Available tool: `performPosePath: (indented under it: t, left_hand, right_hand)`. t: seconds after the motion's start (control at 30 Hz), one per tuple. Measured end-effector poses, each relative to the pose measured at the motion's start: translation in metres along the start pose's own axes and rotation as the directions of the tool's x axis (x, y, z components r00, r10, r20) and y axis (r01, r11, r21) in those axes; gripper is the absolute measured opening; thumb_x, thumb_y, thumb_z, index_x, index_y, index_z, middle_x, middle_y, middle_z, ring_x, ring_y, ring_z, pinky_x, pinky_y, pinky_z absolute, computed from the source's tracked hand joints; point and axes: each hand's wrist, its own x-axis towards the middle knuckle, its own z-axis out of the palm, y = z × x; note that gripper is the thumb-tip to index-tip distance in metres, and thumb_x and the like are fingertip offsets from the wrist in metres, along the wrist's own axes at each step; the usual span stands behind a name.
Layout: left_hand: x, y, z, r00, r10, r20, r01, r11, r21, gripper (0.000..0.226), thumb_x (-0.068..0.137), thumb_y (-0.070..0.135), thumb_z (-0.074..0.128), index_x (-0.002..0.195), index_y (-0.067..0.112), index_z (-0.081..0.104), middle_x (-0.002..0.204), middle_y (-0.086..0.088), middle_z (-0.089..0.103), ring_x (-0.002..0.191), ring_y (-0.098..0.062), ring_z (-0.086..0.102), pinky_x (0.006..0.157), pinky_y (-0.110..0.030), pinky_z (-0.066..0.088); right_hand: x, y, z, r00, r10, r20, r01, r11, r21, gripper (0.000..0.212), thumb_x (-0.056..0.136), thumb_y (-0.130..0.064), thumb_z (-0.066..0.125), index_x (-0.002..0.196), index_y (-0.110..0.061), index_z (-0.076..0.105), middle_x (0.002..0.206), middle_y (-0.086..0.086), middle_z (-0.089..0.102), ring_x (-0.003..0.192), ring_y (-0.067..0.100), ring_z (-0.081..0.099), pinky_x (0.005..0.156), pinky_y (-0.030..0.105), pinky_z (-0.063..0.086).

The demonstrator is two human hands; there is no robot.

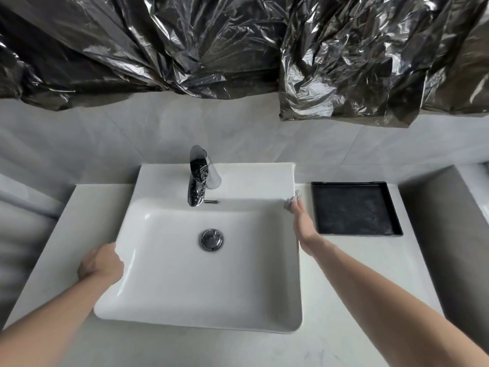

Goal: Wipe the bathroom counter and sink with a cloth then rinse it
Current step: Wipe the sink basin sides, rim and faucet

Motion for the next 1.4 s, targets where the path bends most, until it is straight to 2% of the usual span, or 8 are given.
performPosePath:
  t: [0.03, 0.1, 0.27, 0.43, 0.63, 0.9, 1.1, 1.4]
  left_hand:
    - [0.000, 0.000, -0.001, 1.000, -0.002, -0.002, 0.002, 1.000, 0.000, 0.030, 0.083, 0.015, 0.052, 0.110, 0.020, 0.065, 0.112, -0.010, 0.069, 0.105, -0.036, 0.063, 0.079, -0.035, 0.053]
    - [0.000, 0.000, 0.000, 1.000, -0.003, -0.007, 0.003, 1.000, -0.011, 0.031, 0.084, 0.015, 0.051, 0.111, 0.019, 0.065, 0.113, -0.011, 0.069, 0.106, -0.036, 0.063, 0.080, -0.037, 0.053]
    - [-0.006, -0.001, 0.000, 1.000, 0.004, 0.002, -0.004, 1.000, -0.029, 0.031, 0.088, 0.016, 0.053, 0.117, 0.016, 0.065, 0.119, -0.014, 0.067, 0.111, -0.037, 0.062, 0.087, -0.039, 0.052]
    - [-0.023, -0.013, 0.003, 1.000, 0.005, 0.021, -0.003, 0.996, -0.092, 0.029, 0.084, 0.011, 0.056, 0.109, 0.015, 0.069, 0.113, -0.018, 0.069, 0.106, -0.039, 0.064, 0.083, -0.038, 0.052]
    - [-0.046, -0.036, 0.008, 0.998, 0.003, 0.065, 0.005, 0.993, -0.118, 0.027, 0.080, 0.008, 0.056, 0.101, 0.015, 0.072, 0.107, -0.016, 0.072, 0.099, -0.037, 0.067, 0.079, -0.035, 0.053]
    - [-0.077, -0.038, 0.014, 0.992, -0.068, 0.110, 0.086, 0.982, -0.168, 0.057, 0.086, 0.013, 0.055, 0.143, 0.017, 0.050, 0.143, -0.013, 0.056, 0.128, -0.036, 0.055, 0.102, -0.039, 0.048]
    - [-0.081, -0.040, 0.011, 0.990, -0.051, 0.130, 0.080, 0.970, -0.230, 0.066, 0.085, 0.010, 0.054, 0.150, 0.018, 0.044, 0.149, -0.011, 0.051, 0.132, -0.036, 0.051, 0.106, -0.039, 0.047]
    - [-0.077, -0.049, 0.016, 0.996, 0.000, 0.085, 0.021, 0.970, -0.243, 0.058, 0.081, 0.013, 0.054, 0.138, 0.020, 0.055, 0.133, -0.013, 0.063, 0.120, -0.038, 0.059, 0.097, -0.041, 0.052]
  right_hand:
    - [-0.018, 0.002, 0.001, 1.000, 0.007, 0.008, -0.007, 1.000, 0.003, 0.046, 0.108, -0.052, 0.030, 0.150, -0.033, 0.035, 0.154, -0.020, 0.031, 0.133, -0.003, 0.033, 0.121, 0.029, 0.011]
    - [-0.058, 0.012, 0.002, 0.999, 0.022, 0.027, -0.023, 1.000, 0.014, 0.060, 0.109, -0.053, 0.030, 0.162, -0.035, 0.009, 0.157, -0.032, 0.012, 0.140, -0.007, 0.027, 0.115, 0.022, 0.015]
    - [-0.146, 0.059, -0.004, 0.998, 0.052, 0.043, -0.049, 0.998, -0.050, 0.065, 0.104, -0.061, 0.033, 0.161, -0.043, 0.007, 0.159, -0.041, 0.006, 0.131, -0.035, 0.015, 0.120, 0.018, 0.013]
    - [-0.211, 0.090, -0.005, 0.996, 0.063, 0.060, -0.054, 0.989, -0.136, 0.058, 0.110, -0.046, 0.030, 0.162, -0.037, 0.005, 0.163, -0.034, 0.002, 0.148, -0.015, 0.006, 0.119, 0.014, 0.010]
    - [-0.167, 0.080, -0.005, 0.999, 0.036, 0.024, -0.030, 0.970, -0.242, 0.062, 0.110, -0.030, 0.036, 0.164, -0.022, 0.007, 0.164, -0.021, 0.007, 0.152, -0.001, 0.006, 0.125, 0.022, 0.004]
    - [-0.057, 0.083, -0.020, 0.994, 0.050, 0.095, -0.033, 0.984, -0.174, 0.072, 0.092, -0.052, 0.044, 0.159, -0.043, 0.017, 0.166, -0.021, 0.023, 0.152, 0.008, 0.026, 0.126, 0.045, 0.023]
    - [-0.113, 0.063, -0.001, 1.000, 0.011, -0.018, -0.015, 0.975, -0.221, 0.062, 0.107, -0.050, 0.032, 0.163, -0.034, 0.010, 0.166, -0.025, 0.010, 0.153, 0.001, 0.014, 0.129, 0.037, 0.014]
    - [-0.205, 0.108, 0.016, 0.980, 0.023, -0.200, -0.063, 0.978, -0.198, 0.052, 0.111, -0.030, 0.031, 0.161, -0.022, 0.024, 0.161, -0.017, 0.024, 0.152, 0.005, 0.020, 0.125, 0.024, 0.012]
